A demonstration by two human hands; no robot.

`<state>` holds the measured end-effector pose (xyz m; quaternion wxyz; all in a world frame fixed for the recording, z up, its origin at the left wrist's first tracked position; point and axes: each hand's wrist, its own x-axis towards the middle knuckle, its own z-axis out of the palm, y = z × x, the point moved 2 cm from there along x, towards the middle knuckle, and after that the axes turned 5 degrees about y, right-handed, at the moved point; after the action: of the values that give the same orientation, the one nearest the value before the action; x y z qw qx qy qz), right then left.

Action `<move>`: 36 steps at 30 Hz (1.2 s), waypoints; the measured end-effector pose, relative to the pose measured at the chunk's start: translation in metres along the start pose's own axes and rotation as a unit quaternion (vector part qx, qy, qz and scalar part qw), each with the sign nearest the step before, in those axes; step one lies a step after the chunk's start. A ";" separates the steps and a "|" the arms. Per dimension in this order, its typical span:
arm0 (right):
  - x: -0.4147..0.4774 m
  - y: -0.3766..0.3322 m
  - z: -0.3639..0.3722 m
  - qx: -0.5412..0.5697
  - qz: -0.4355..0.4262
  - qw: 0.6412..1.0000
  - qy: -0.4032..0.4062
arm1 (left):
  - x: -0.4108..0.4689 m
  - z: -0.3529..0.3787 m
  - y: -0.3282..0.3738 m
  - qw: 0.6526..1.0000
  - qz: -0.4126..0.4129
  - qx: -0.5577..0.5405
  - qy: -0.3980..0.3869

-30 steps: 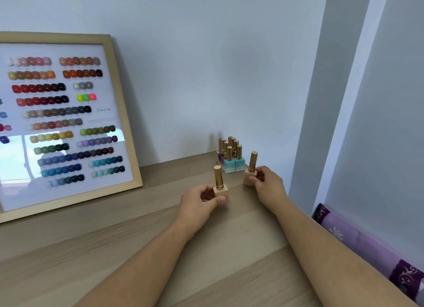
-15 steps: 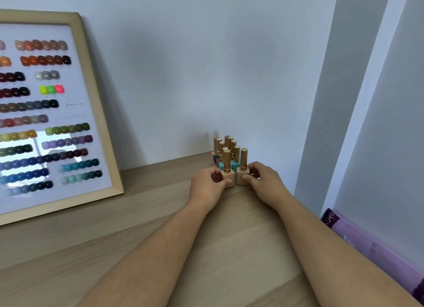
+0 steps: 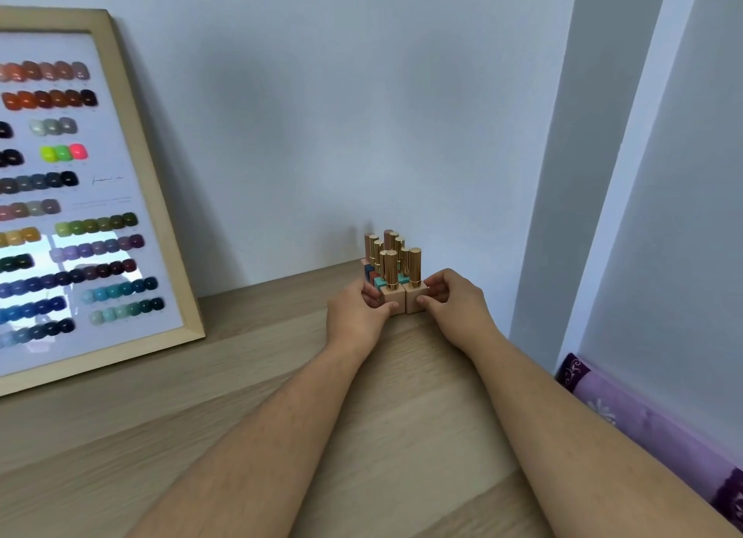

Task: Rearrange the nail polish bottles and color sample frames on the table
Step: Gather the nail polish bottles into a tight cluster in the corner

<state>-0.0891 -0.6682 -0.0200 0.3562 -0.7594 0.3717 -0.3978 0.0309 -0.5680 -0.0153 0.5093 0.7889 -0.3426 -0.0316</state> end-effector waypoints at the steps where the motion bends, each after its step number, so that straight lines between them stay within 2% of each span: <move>1: 0.001 0.000 0.001 -0.001 0.000 1.000 0.001 | 0.000 0.000 0.000 1.000 0.000 0.000 0.000; 36: 0.019 0.002 0.012 -0.030 -0.012 0.999 -0.012 | 0.014 0.007 -0.003 1.000 -0.014 0.001 0.020</move>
<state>-0.0711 -0.6820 -0.0203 0.3332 -0.7787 0.3703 -0.3814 0.0406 -0.5812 -0.0168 0.5146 0.7946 -0.3214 -0.0231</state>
